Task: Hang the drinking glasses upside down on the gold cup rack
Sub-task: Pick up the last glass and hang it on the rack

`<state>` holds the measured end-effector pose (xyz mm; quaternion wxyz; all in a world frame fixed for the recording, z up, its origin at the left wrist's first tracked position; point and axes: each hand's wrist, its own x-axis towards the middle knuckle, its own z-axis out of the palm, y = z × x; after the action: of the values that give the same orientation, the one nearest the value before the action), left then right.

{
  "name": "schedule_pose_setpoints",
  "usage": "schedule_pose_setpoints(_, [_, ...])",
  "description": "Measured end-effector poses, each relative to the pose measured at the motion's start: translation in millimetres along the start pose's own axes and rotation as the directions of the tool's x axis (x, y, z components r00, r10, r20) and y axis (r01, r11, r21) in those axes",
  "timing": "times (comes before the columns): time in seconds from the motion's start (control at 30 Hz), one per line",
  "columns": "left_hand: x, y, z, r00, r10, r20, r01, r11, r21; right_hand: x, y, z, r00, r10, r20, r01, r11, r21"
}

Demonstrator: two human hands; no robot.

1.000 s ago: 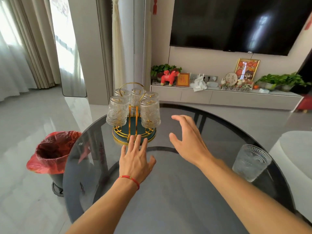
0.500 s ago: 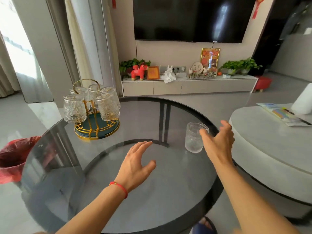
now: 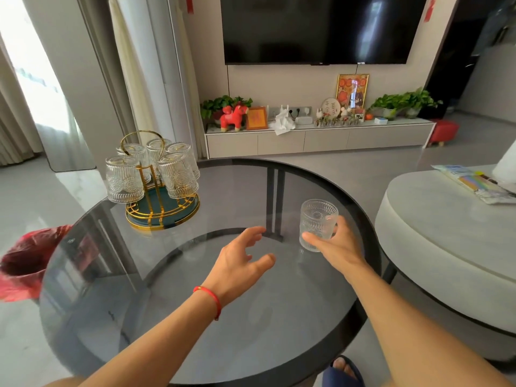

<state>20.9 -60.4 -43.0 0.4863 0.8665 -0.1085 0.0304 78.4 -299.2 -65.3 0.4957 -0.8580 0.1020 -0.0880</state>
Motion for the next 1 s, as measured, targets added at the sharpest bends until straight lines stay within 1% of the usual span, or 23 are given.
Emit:
schedule_pose_setpoints(0.07, [5.9, 0.5, 0.4, 1.0, -0.013, 0.003, 0.013, 1.0, -0.018, -6.6, -10.4, 4.8, 0.996, -0.054, 0.066, 0.055, 0.998, -0.022])
schedule_pose_setpoints(0.13, [11.4, 0.2, 0.1, 0.999, -0.036, -0.028, 0.035, 0.999, -0.041, -16.9, -22.6, 11.9, 0.979, -0.113, 0.17, 0.117, 0.993, -0.012])
schedule_pose_setpoints(0.27, [14.7, -3.7, -5.9, 0.994, -0.088, -0.057, 0.076, 0.979, -0.189, -38.3, -46.1, 34.7, 0.909, -0.243, 0.337, 0.264, 0.965, -0.014])
schedule_pose_setpoints(0.33, [13.3, -8.1, -15.0, 0.989, -0.075, -0.126, 0.051, 0.981, -0.187, -45.6, -56.8, 46.3, 0.865, -0.307, 0.397, 0.324, 0.946, 0.025])
schedule_pose_setpoints(0.4, [12.2, -12.4, -30.1, 0.975, -0.091, -0.204, 0.049, 0.978, -0.205, -47.7, -66.7, 55.5, 0.838, -0.333, 0.432, 0.327, 0.941, 0.091])
schedule_pose_setpoints(0.47, [11.6, -16.4, -47.2, 0.962, -0.159, -0.221, 0.074, 0.933, -0.352, -48.0, -75.9, 64.2, 0.833, -0.326, 0.447, 0.258, 0.944, 0.208])
schedule_pose_setpoints(0.5, [11.6, -18.8, -55.4, 0.953, -0.204, -0.223, 0.087, 0.891, -0.446, -48.1, -80.8, 68.9, 0.839, -0.291, 0.459, 0.171, 0.943, 0.285])
schedule_pose_setpoints(0.53, [11.9, -22.2, -63.8, 0.943, -0.245, -0.225, 0.093, 0.844, -0.529, -48.3, -85.3, 75.4, 0.845, -0.227, 0.484, 0.047, 0.933, 0.356])
schedule_pose_setpoints(0.57, [12.5, -25.5, -71.6, 0.936, -0.27, -0.224, 0.093, 0.806, -0.585, -48.1, -88.7, 83.0, 0.835, -0.154, 0.528, -0.091, 0.908, 0.409])
schedule_pose_setpoints(0.6, [12.8, -29.4, -78.3, 0.935, -0.281, -0.218, 0.091, 0.781, -0.618, -48.0, -92.3, 91.0, 0.812, -0.1, 0.575, -0.205, 0.874, 0.442])
schedule_pose_setpoints(0.63, [13.1, -33.3, -82.4, 0.937, -0.279, -0.21, 0.089, 0.772, -0.629, -48.3, -94.7, 97.4, 0.791, -0.071, 0.608, -0.279, 0.842, 0.462])
schedule_pose_setpoints(0.7, [13.7, -43.0, -88.7, 0.945, -0.262, -0.196, 0.082, 0.77, -0.633, -47.7, -100.4, 112.0, 0.773, -0.063, 0.632, -0.356, 0.781, 0.514])
schedule_pose_setpoints(0.8, [17.8, -55.1, -98.1, 0.957, -0.256, -0.135, 0.105, 0.743, -0.661, -46.1, -111.1, 126.9, 0.776, -0.088, 0.625, -0.412, 0.68, 0.607])
schedule_pose_setpoints(0.83, [19.7, -60.3, -105.3, 0.961, -0.247, -0.122, 0.108, 0.746, -0.657, -44.8, -115.6, 132.0, 0.789, -0.092, 0.607, -0.405, 0.664, 0.628])
schedule_pose_setpoints(0.87, [22.3, -65.3, -113.6, 0.963, -0.233, -0.136, 0.1, 0.775, -0.624, -42.4, -119.9, 135.5, 0.815, -0.091, 0.573, -0.381, 0.66, 0.647])
schedule_pose_setpoints(0.9, [24.7, -72.2, -122.1, 0.956, -0.222, -0.191, 0.083, 0.831, -0.55, -39.8, -125.1, 138.5, 0.846, -0.086, 0.526, -0.341, 0.672, 0.658])
schedule_pose_setpoints(0.93, [27.7, -83.1, -130.8, 0.937, -0.202, -0.285, 0.067, 0.905, -0.42, -36.1, -131.9, 141.6, 0.879, -0.081, 0.471, -0.288, 0.697, 0.657])
schedule_pose_setpoints(0.97, [29.7, -96.3, -137.6, 0.909, -0.163, -0.383, 0.076, 0.97, -0.233, -32.4, -139.8, 143.4, 0.907, -0.084, 0.413, -0.227, 0.728, 0.647])
schedule_pose_setpoints(1.0, [30.8, -110.3, -142.9, 0.889, -0.105, -0.446, 0.104, 0.994, -0.027, -29.0, -150.8, 145.2, 0.928, -0.106, 0.358, -0.156, 0.761, 0.63])
